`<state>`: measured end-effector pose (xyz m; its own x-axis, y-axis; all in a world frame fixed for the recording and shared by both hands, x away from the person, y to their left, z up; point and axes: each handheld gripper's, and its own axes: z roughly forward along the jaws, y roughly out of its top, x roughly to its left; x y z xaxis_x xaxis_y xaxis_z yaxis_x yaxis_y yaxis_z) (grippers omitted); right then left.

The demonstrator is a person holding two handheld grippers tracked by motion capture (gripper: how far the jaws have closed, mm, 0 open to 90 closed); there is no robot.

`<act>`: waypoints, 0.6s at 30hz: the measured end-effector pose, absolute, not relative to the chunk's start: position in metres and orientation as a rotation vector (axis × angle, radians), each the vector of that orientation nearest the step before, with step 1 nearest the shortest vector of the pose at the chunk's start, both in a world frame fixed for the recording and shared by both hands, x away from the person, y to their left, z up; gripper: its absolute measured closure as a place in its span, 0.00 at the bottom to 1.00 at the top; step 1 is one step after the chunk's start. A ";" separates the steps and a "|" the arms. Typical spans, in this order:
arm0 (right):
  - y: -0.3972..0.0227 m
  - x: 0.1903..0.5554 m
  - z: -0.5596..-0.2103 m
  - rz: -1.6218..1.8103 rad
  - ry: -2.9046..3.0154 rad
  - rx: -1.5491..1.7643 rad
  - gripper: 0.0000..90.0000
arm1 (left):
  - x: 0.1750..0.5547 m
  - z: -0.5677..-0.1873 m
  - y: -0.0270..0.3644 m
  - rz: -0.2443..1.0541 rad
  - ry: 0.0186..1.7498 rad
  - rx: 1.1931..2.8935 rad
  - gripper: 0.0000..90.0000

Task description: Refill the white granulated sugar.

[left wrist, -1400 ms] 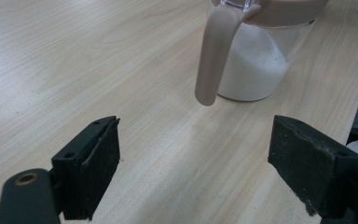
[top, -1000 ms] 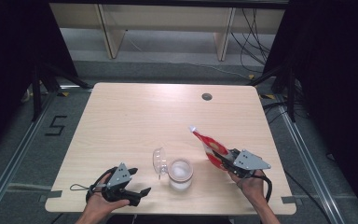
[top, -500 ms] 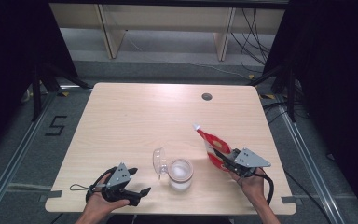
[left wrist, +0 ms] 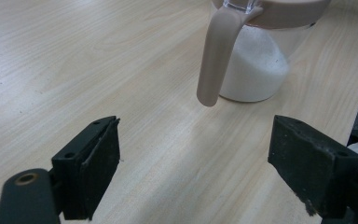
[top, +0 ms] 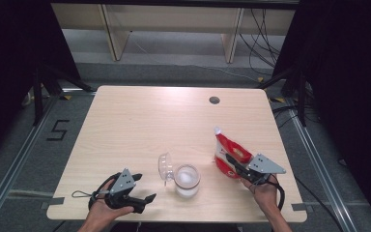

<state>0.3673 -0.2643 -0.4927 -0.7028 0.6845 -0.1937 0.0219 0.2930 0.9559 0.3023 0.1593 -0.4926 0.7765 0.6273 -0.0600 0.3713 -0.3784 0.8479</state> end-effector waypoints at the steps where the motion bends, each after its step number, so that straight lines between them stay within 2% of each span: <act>1: -0.264 0.367 -0.493 1.448 1.972 0.631 0.86 | 0.302 -0.492 0.159 0.341 0.750 2.015 0.18; 9: -0.268 0.362 -0.488 1.452 1.935 0.676 0.73 | 0.302 -0.492 0.159 0.337 0.751 2.015 0.18; 16: -0.272 0.345 -0.475 1.420 1.938 0.834 0.49 | 0.302 -0.492 0.160 0.342 0.753 2.014 0.18; 18: -0.274 0.339 -0.472 1.436 1.906 0.910 0.46 | 0.301 -0.492 0.160 0.346 0.766 2.012 0.18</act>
